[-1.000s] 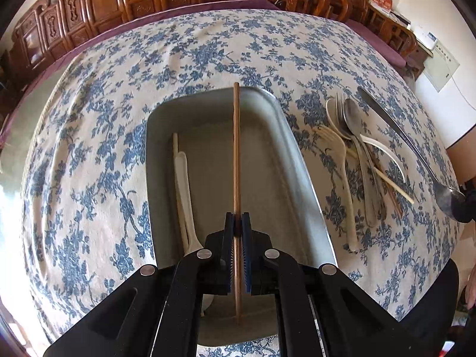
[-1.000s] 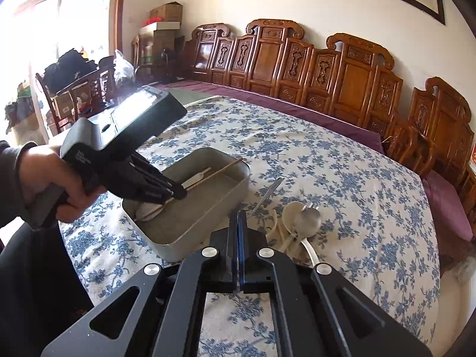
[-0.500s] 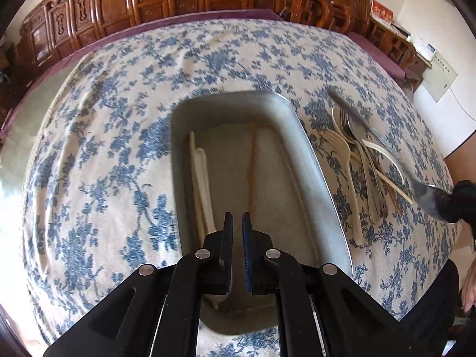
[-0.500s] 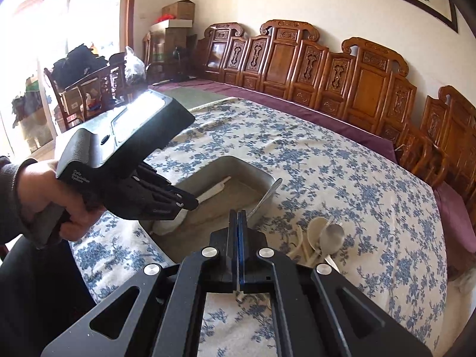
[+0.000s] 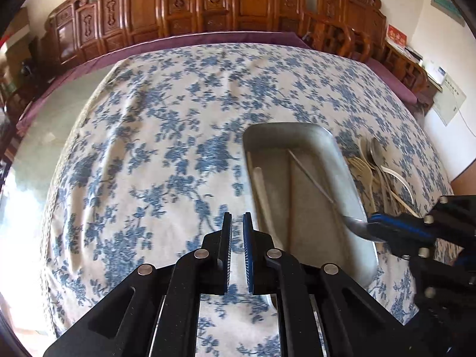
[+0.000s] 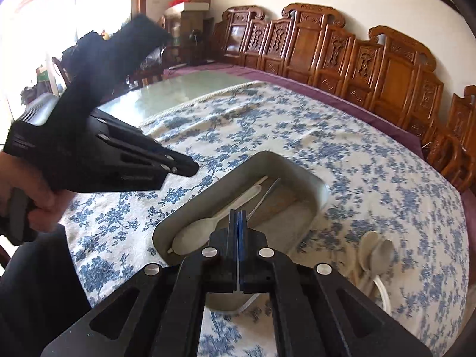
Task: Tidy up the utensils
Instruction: 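Lower the silver spoon into the grey tray and open the right gripper, then move both grippers back toward the remaining utensil pile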
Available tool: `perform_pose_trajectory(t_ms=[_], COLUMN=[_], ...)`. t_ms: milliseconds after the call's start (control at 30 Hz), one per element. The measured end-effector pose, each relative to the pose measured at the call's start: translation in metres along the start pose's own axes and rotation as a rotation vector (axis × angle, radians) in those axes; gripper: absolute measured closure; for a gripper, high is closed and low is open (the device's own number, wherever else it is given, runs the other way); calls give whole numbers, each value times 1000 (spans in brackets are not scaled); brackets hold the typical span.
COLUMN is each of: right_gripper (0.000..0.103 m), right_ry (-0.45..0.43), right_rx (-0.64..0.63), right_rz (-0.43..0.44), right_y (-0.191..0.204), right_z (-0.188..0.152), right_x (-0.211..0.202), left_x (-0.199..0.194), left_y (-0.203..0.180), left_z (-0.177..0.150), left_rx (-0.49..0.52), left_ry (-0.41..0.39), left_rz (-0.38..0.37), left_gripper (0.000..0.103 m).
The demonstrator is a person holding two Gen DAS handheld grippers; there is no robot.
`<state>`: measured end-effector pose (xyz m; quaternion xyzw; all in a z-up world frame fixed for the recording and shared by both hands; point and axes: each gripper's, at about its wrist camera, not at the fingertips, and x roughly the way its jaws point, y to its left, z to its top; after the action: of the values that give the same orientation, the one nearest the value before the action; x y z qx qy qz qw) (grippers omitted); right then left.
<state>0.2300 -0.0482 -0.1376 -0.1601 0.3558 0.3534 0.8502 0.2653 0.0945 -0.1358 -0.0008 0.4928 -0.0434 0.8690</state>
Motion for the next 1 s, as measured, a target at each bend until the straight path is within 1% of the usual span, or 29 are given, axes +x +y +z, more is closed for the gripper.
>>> perform_pose_trajectory(t_ms=[233, 367, 567, 733, 833, 933, 1000], right_gripper=[102, 101, 101, 101, 101, 101, 97], right_ry=[47, 78, 95, 73, 48, 2, -9], right_rx=[19, 60, 92, 91, 103, 131, 154], right_rz=[4, 15, 16, 13, 14, 5, -14], right_y=[3, 0, -1, 0, -4, -16, -28], right_z=[-1, -7, -13, -13, -14, -22, -31], right_x=[28, 39, 42, 32, 18, -11, -25], left_x=[-2, -5, -14, -22, -27, -31, -32], left_y=[16, 19, 19, 16, 12, 3, -5], left_z=[-4, -5, -7, -9, -11, -12, -13], left_rx=[-23, -27, -17, -18, -17, -9, 1], left_ry=[-2, -6, -19, -29, -36, -49, -58], left_rz=[13, 15, 23, 22, 14, 9, 1], left_gripper=[97, 97, 97, 96, 96, 86, 86])
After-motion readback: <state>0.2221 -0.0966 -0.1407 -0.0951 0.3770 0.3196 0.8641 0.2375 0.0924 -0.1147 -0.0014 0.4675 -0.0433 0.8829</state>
